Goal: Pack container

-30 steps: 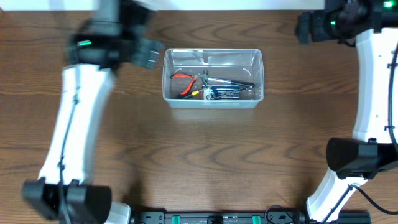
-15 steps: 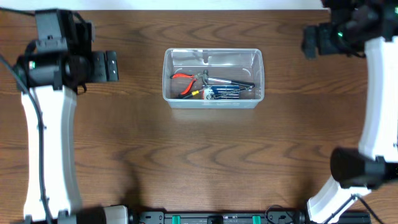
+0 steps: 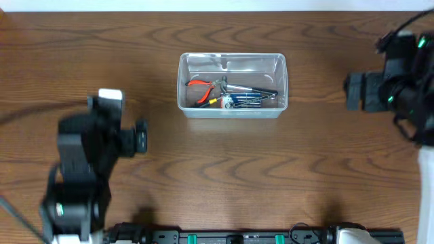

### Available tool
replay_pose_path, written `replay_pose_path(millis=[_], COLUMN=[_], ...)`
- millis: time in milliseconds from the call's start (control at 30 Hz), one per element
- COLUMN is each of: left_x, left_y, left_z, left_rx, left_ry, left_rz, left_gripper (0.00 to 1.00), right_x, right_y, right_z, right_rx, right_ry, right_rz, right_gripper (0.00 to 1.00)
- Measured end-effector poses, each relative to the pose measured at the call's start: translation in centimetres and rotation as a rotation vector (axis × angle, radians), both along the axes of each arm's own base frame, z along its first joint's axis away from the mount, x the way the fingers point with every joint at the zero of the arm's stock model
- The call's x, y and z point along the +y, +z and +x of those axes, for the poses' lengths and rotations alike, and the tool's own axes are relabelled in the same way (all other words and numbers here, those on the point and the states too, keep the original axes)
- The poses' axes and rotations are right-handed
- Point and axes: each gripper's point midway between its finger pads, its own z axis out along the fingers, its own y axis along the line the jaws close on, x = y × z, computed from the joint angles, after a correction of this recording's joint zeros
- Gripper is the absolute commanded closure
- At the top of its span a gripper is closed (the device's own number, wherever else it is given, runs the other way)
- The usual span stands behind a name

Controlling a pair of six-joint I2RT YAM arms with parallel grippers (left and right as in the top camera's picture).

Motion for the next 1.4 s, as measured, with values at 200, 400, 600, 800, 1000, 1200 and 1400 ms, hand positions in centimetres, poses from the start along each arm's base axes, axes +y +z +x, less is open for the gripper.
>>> replay_pose_path(millis=[200, 400, 600, 800, 1000, 1200, 1400], left_x=[0.1, 0.1, 0.1, 0.1, 0.1, 0.1, 0.1], left_y=[-3.9, -6.4, -6.2, -6.2, -6.2, -6.2, -6.2], left_z=[-2.5, -3.7, -3.7, -3.7, -3.7, -3.7, -3.7], left_rx=[-0.083, -0.104, -0.117, -0.117, -0.117, -0.117, -0.115], left_ry=[-0.031, -0.042, -0.047, -0.049, -0.049, -0.049, -0.049], left_rz=[0.047, 0.065, 0.076, 0.078, 0.078, 0.078, 0.078], left_gripper=[0.02, 0.02, 0.02, 0.02, 0.02, 0.02, 0.02], right_x=[-0.6, -0.6, -0.5, -0.5, -0.5, -0.5, -0.6], right_y=[-7.7, -14.4, -17.0, -16.9, -16.9, -16.9, -13.8], right_z=[-0.4, -1.4, -2.4, -2.3, -2.3, -2.4, -4.4], right_rx=[-0.045, -0.012, 0.043, 0.039, 0.039, 0.037, -0.061], right_ry=[-0.023, -0.025, -0.024, -0.025, -0.025, -0.025, -0.034], right_rz=[-0.028, -0.03, -0.028, -0.028, -0.028, -0.028, -0.042], right_gripper=[0.01, 0.01, 0.01, 0.01, 0.01, 0.01, 0.01])
